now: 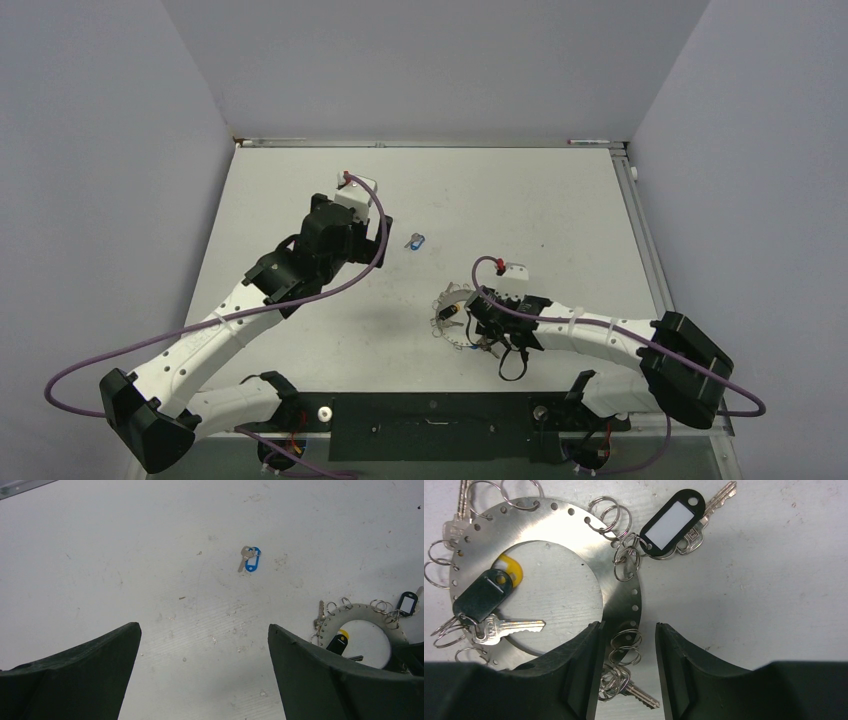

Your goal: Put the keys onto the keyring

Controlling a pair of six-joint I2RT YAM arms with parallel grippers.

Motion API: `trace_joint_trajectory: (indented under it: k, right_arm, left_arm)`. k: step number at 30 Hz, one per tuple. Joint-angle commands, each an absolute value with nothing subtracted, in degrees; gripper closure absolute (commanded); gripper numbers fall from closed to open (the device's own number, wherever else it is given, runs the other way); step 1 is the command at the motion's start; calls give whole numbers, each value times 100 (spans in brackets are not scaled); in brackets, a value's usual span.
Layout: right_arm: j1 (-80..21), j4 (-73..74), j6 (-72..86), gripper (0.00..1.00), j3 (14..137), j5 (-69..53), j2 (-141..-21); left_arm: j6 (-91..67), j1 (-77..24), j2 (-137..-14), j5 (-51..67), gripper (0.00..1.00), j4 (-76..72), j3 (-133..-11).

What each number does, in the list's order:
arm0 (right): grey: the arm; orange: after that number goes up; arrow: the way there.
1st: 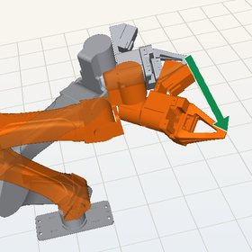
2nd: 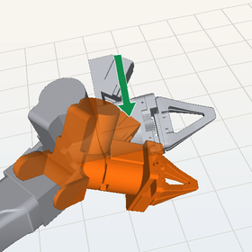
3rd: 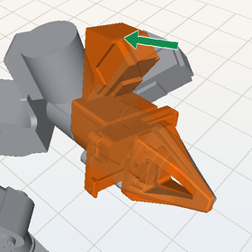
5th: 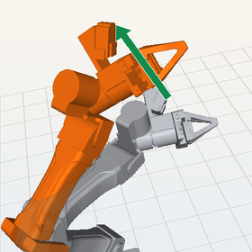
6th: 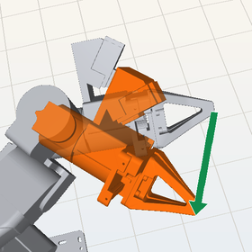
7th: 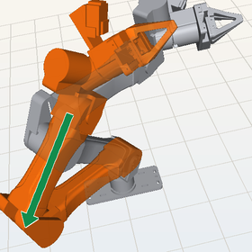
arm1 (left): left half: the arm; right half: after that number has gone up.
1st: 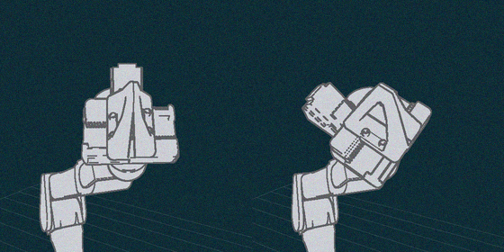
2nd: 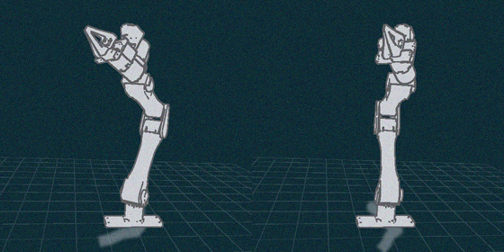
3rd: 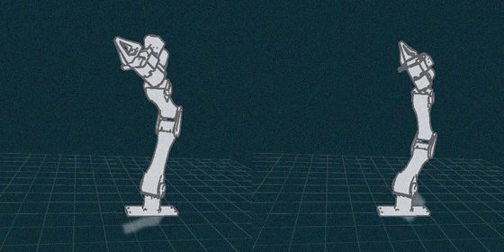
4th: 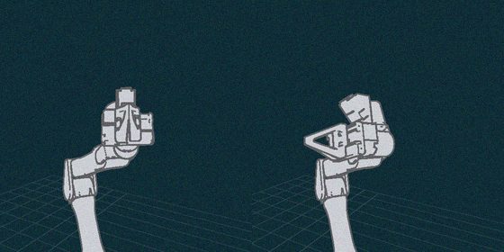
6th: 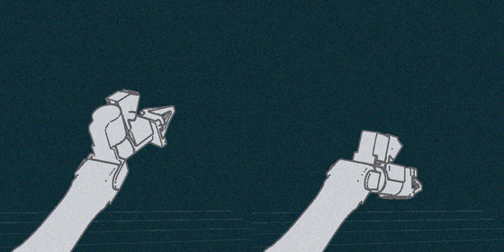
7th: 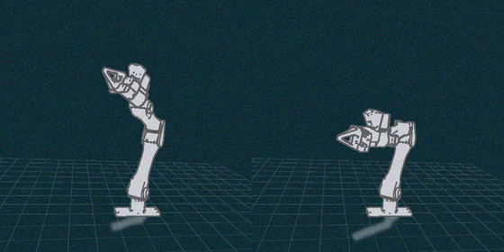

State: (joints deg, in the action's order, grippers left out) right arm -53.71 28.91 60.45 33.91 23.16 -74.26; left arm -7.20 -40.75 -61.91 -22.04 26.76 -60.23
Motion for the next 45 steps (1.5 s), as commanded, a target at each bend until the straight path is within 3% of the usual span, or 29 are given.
trace_joint_trajectory:
  k: [1, 16, 31, 33, 36, 38, 45]
  right_arm:
    - [-5391, 2750, 6141, 63, 3325, 2437, -7485]
    - [-5405, 2894, 6131, 87, 3360, 2449, -7332]
    - [-5482, 3085, 5723, 89, 3724, 2698, -6695]
    - [-5486, 3144, 5775, 83, 3718, 2702, -6687]
    - [-5487, 3275, 5922, 57, 3701, 2680, -6703]
    - [-5493, 3369, 6034, 48, 3700, 2644, -6735]
    - [-5522, 3513, 6402, 49, 3747, 2499, -7045]
  left_arm:
    - [-677, -4113, -6064, -2218, 3, 2490, -6058]
    - [-659, -4120, -6091, -2259, 3, 2491, -6056]
    - [-650, -4120, -6114, -2309, 3, 2479, -6042]
    - [-650, -4122, -6115, -2311, 3, 2484, -6055]
    - [-650, -4122, -6126, -2312, 3, 2481, -6046]
    - [-650, -4122, -6127, -2314, 3, 2485, -6039]
    - [-650, -4122, -6118, -2303, 3, 2490, -6056]
